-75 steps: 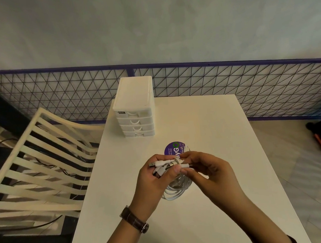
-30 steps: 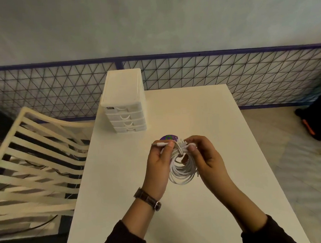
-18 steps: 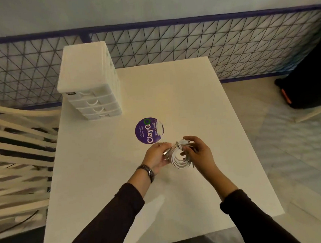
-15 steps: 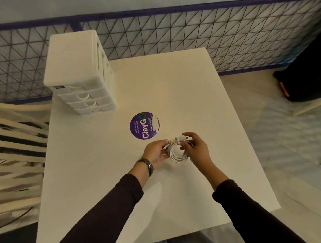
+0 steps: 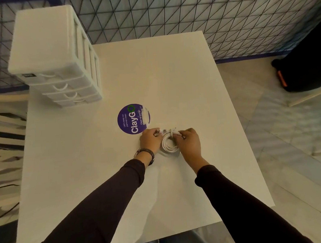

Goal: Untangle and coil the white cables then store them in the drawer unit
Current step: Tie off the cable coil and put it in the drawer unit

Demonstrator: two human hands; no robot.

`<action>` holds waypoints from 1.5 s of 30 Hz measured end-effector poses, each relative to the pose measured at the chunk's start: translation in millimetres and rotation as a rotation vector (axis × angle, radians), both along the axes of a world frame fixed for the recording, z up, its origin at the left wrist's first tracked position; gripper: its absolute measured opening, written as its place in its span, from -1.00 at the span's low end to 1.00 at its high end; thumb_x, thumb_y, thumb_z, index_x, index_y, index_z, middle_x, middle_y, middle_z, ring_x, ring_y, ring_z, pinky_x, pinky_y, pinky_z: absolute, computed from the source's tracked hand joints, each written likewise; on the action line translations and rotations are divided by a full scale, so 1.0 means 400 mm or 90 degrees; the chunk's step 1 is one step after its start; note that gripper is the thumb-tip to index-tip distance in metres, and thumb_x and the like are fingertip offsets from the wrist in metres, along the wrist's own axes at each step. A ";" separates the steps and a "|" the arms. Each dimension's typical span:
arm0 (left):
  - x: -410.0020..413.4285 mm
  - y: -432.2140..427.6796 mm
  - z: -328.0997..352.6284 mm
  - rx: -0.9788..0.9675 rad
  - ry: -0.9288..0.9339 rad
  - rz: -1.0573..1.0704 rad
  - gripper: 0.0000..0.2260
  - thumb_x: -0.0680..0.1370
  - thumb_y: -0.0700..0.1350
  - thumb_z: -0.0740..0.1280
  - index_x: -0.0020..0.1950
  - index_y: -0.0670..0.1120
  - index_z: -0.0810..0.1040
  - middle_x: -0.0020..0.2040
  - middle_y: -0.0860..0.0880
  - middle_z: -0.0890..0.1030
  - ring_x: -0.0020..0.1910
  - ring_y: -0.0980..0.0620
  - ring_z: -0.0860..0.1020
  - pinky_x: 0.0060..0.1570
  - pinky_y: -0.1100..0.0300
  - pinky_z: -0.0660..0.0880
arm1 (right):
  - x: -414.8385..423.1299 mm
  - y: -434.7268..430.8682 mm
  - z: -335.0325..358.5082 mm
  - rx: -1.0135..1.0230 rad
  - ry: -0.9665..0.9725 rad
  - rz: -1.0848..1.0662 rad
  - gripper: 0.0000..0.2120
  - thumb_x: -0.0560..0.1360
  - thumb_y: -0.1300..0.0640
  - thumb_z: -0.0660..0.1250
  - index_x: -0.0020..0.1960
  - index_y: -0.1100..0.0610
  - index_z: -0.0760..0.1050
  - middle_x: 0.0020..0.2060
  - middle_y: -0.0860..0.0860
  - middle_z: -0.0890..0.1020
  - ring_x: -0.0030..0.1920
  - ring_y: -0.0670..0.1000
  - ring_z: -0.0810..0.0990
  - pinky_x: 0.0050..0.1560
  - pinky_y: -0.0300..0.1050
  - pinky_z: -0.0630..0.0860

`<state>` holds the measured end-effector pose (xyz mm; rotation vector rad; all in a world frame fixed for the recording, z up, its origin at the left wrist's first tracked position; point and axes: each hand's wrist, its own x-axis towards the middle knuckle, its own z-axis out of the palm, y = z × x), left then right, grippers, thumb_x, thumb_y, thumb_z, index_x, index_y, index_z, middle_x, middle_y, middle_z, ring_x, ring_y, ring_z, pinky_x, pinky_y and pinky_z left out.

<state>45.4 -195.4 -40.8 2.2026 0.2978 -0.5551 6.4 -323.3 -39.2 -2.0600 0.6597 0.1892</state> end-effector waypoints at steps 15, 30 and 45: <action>-0.058 0.371 0.200 -0.114 -0.089 0.121 -0.81 0.58 -0.22 0.23 0.10 -0.10 0.61 0.14 -0.05 0.59 0.02 0.05 0.50 0.08 0.17 0.46 | 0.067 0.127 0.162 -0.191 -0.112 0.237 -0.78 0.56 0.08 0.24 0.14 0.05 0.58 0.15 0.00 0.61 0.16 0.07 0.50 0.21 0.01 0.28; 0.254 0.774 0.377 0.099 -0.439 0.040 -0.73 0.52 -0.30 0.26 0.16 -0.07 0.58 0.30 -0.09 0.41 0.29 -0.08 0.33 0.25 0.25 0.25 | 0.317 0.686 0.142 -0.257 -0.120 0.476 -0.64 0.54 0.15 0.19 0.33 0.03 0.40 0.08 0.00 0.62 0.16 0.10 0.49 0.21 0.01 0.26; 0.383 0.830 0.302 0.116 -0.502 -0.084 -0.67 0.54 -0.25 0.29 0.27 0.02 0.53 0.34 -0.05 0.46 0.22 -0.15 0.35 0.19 0.23 0.23 | 0.345 0.773 0.081 -0.290 -0.064 0.413 -0.72 0.57 0.14 0.14 0.24 0.12 0.47 0.04 0.09 0.64 0.11 0.16 0.51 0.22 0.01 0.32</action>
